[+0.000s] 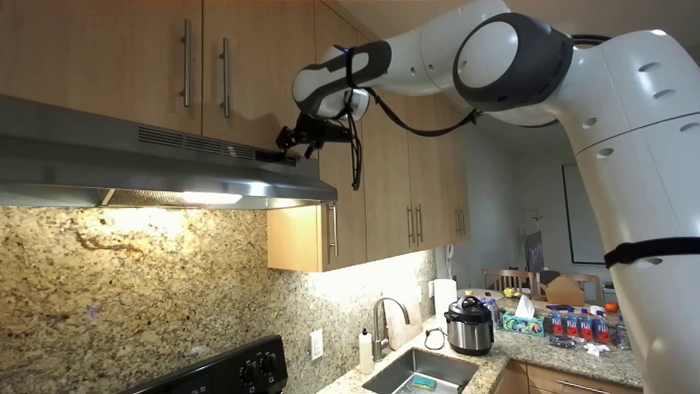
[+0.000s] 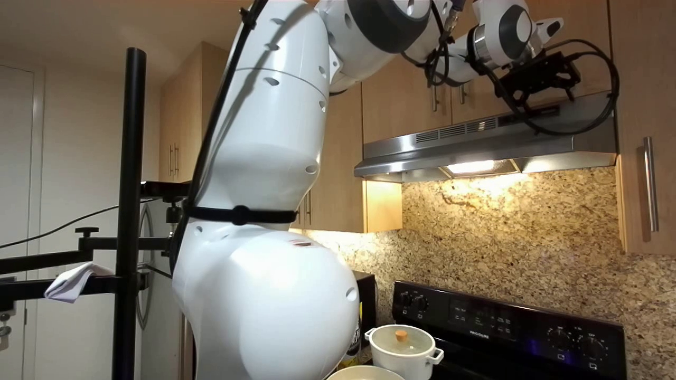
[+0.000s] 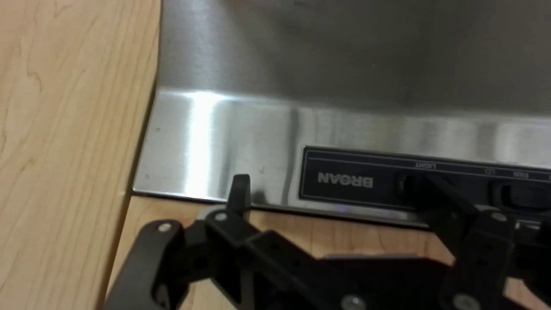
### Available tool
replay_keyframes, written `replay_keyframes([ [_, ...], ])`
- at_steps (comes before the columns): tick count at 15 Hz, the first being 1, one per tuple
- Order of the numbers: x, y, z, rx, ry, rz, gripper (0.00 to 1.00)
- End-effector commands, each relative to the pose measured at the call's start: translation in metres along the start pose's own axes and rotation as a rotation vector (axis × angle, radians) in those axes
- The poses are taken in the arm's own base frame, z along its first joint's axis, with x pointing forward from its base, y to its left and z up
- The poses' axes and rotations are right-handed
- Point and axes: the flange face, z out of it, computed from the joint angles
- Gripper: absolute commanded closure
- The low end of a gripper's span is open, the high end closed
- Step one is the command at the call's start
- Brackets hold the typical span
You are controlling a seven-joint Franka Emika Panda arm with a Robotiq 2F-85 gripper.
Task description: Turn off the light stove switch
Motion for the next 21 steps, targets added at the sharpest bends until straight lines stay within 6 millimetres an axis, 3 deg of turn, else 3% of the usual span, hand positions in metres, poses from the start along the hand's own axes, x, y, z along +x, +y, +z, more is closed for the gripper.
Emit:
replay_keyframes([
  [1, 0.0011, -0.0017, 0.0007, -0.001, -0.048, 0.018, 0.0],
  [21, 0.0017, -0.0015, 0.0056, -0.045, -0.073, 0.066, 0.0],
])
